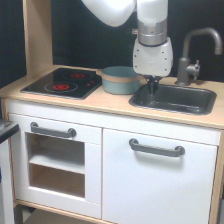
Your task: Place the pot in the sink
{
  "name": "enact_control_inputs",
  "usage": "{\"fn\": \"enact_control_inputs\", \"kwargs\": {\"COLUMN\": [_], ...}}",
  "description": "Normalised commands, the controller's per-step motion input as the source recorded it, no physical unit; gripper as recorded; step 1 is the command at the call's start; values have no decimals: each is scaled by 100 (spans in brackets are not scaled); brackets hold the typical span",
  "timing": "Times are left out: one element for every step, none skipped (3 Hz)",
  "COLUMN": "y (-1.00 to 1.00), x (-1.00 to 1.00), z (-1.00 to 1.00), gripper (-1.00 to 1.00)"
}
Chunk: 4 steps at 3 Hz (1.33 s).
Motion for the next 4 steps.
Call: {"fn": "enact_control_inputs", "kwargs": {"y": [-100,-100,26,78], "x": [-100,-100,100,100], "z": [59,36,-100,-100], "gripper": [100,65,-100,-100]}}
